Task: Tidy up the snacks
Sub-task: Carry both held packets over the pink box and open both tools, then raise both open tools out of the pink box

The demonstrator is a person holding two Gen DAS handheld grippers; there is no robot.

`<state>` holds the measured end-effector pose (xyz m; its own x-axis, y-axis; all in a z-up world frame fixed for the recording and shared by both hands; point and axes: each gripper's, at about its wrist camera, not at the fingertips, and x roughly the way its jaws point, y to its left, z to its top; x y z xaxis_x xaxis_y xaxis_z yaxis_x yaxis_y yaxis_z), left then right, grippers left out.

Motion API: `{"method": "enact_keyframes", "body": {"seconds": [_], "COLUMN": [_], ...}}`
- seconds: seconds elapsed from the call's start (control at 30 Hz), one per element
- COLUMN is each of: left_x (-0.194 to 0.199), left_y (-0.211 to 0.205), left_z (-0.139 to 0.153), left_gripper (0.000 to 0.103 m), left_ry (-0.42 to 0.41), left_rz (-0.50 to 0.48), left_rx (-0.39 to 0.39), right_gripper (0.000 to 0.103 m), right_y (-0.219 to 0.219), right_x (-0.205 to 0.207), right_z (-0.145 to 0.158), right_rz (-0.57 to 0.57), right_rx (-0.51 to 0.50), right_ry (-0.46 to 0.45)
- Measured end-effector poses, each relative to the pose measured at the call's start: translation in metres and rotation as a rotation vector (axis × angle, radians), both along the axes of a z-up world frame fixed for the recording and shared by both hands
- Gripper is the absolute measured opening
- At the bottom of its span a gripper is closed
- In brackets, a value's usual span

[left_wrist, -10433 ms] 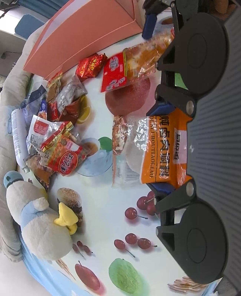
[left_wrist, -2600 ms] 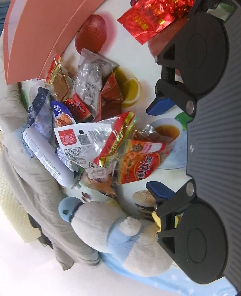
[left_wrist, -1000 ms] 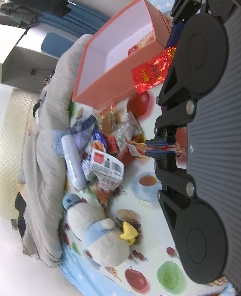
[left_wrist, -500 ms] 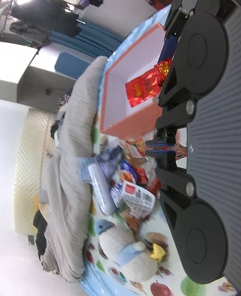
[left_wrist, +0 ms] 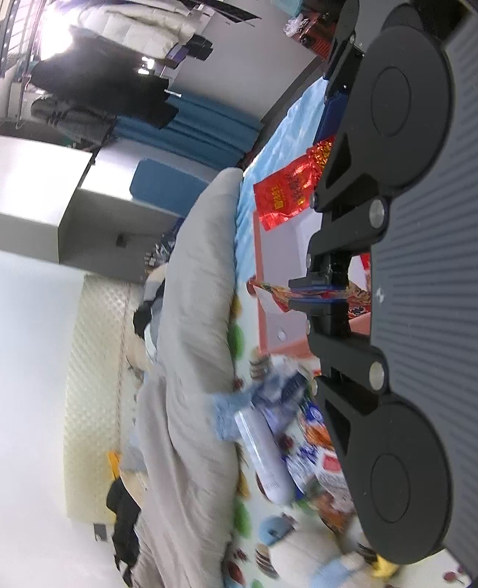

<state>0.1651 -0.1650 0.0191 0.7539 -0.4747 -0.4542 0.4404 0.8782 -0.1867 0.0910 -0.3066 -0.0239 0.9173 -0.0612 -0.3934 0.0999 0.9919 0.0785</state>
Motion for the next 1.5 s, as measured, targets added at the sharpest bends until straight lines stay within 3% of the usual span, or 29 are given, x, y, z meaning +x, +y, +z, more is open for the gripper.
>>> {"method": "enact_keyframes", "body": {"seconds": [0.33, 0.53, 0.8, 0.93, 1.2, 1.5], "left_x": [0.05, 0.081, 0.113, 0.116, 0.116, 0.085], "left_y": [-0.063, -0.105, -0.151, -0.15, -0.136, -0.093], "left_z": [-0.02, -0.039, -0.072, -0.09, -0.084, -0.044], "left_gripper": [0.004, 0.004, 0.004, 0.004, 0.006, 0.008], "left_ry": [0.109, 0.172, 0.283, 0.322, 0.333, 0.233], "left_rz": [-0.086, -0.123, -0.152, -0.14, -0.103, -0.08], "left_rx": [0.004, 0.058, 0.188, 0.194, 0.16, 0.101], "right_gripper": [0.053, 0.053, 0.053, 0.053, 0.055, 0.056], "right_y": [-0.055, -0.093, -0.117, -0.117, -0.109, -0.095], "right_x": [0.03, 0.057, 0.082, 0.082, 0.078, 0.054], "right_z": [-0.02, -0.045, -0.069, -0.082, -0.085, -0.043], "right_rz": [-0.065, -0.078, -0.097, -0.087, -0.102, -0.078], "right_rx": [0.014, 0.11, 0.074, 0.085, 0.112, 0.101], "right_ry": [0.107, 0.222, 0.324, 0.361, 0.362, 0.222]}}
